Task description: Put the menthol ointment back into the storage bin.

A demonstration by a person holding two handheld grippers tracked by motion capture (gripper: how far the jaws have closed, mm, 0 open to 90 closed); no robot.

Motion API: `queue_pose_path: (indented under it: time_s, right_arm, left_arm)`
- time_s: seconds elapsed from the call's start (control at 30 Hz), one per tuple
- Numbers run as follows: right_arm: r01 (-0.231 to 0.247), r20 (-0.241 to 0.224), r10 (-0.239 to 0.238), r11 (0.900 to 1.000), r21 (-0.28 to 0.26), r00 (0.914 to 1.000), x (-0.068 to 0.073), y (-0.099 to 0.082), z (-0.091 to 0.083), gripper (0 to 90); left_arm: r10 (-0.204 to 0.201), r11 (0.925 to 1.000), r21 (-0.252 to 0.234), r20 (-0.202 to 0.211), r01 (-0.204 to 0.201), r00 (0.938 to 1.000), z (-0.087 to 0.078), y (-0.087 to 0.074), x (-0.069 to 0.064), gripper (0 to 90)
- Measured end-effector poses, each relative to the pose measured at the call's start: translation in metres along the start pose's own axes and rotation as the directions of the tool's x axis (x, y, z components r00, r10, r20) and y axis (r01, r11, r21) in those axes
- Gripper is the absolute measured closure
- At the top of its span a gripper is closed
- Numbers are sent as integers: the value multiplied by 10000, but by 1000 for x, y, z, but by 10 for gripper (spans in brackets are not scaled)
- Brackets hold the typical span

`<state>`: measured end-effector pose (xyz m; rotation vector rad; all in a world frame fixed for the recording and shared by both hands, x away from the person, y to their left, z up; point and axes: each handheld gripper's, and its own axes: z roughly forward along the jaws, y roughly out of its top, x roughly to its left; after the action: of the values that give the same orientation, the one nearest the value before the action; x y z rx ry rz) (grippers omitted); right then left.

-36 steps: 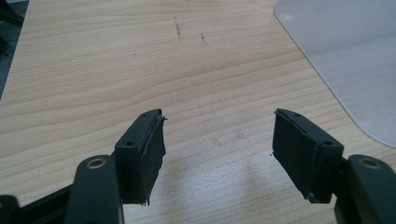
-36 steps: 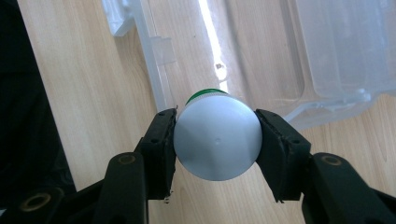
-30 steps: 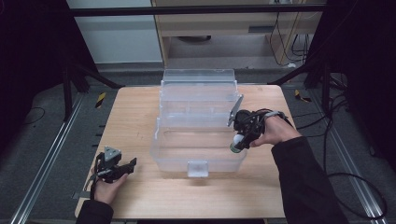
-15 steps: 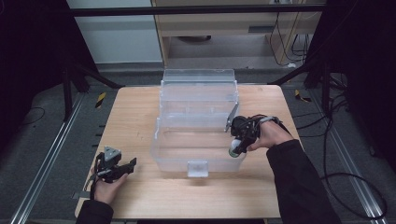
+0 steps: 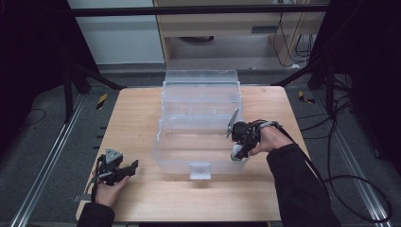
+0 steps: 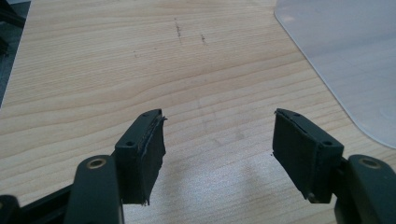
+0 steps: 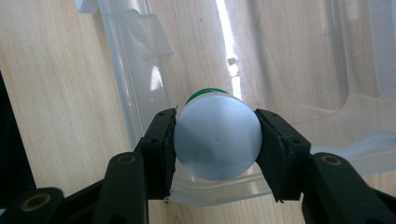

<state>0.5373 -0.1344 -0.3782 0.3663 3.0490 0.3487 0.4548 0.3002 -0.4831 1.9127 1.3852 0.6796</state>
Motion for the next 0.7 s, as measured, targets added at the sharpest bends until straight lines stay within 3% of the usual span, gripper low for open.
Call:
queue_pose_path:
  time_s: [0.7]
  right_arm:
    - [-154, -195, 153, 9999, -27, 9997, -4, -12, 15, 505]
  left_arm:
    - [-11, 10000, -13, -26, 11, 10000, 0, 0, 0, 338]
